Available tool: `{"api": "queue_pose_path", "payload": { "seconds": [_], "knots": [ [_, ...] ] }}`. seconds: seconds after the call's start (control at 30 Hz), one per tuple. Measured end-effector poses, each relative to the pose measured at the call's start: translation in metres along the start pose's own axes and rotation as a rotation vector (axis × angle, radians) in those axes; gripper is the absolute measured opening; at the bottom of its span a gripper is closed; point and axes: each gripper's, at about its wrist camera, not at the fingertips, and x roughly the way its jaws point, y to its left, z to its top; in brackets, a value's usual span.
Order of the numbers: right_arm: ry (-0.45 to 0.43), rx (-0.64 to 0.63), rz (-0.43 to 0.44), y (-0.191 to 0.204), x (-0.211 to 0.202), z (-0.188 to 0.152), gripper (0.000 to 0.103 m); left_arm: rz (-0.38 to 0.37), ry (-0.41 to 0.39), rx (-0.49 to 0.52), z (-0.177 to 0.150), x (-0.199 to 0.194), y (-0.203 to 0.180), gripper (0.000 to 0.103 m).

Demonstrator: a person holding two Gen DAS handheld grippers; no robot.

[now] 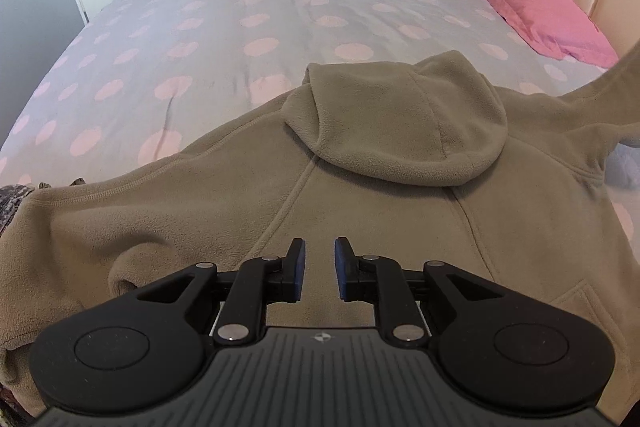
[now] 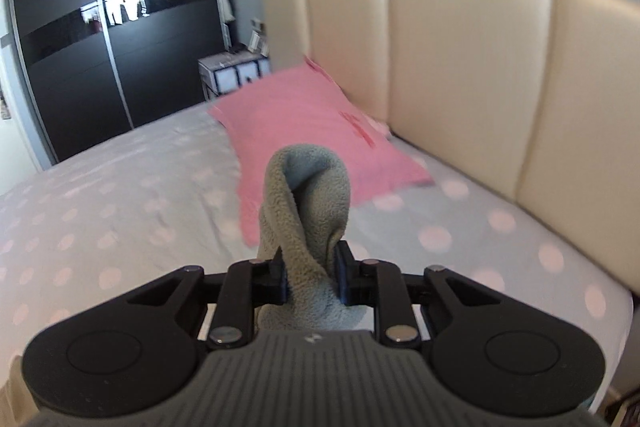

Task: Fold clothes
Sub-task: 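Grasp the hoodie sleeve cuff with the right gripper and lift it, then lay the lifted sleeve across the hoodie body and open the right gripper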

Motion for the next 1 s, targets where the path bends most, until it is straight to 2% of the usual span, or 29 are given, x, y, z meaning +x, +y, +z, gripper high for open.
{"api": "queue_pose_path", "payload": {
  "seconds": [0.13, 0.23, 0.33, 0.43, 0.57, 0.8, 1.0],
  "knots": [
    [-0.059, -0.086, 0.079, 0.071, -0.015, 0.036, 0.025, -0.006, 0.003, -0.024, 0.006, 0.001, 0.006, 0.015],
    [-0.060, -0.123, 0.205, 0.126, -0.026, 0.042, 0.025, -0.020, 0.002, -0.045, 0.010, 0.002, 0.011, 0.015],
    [-0.044, -0.164, 0.359, 0.182, -0.039, 0.029, 0.025, -0.028, -0.002, -0.060, 0.014, 0.001, 0.015, 0.015],
    [-0.009, -0.185, 0.495, 0.235, -0.048, 0.004, 0.025, -0.027, -0.006, -0.063, 0.015, 0.000, 0.017, 0.015],
    [0.053, -0.247, 0.604, 0.300, -0.052, -0.042, 0.025, -0.008, -0.008, -0.043, 0.016, -0.001, 0.020, 0.015],
    [0.199, -0.347, 0.681, 0.369, -0.028, -0.135, 0.025, 0.049, 0.025, -0.043, 0.012, 0.005, 0.043, 0.015],
    [0.291, -0.443, 0.720, 0.410, -0.017, -0.213, 0.025, 0.110, 0.042, -0.047, 0.009, 0.013, 0.063, 0.015]
  ]
}}
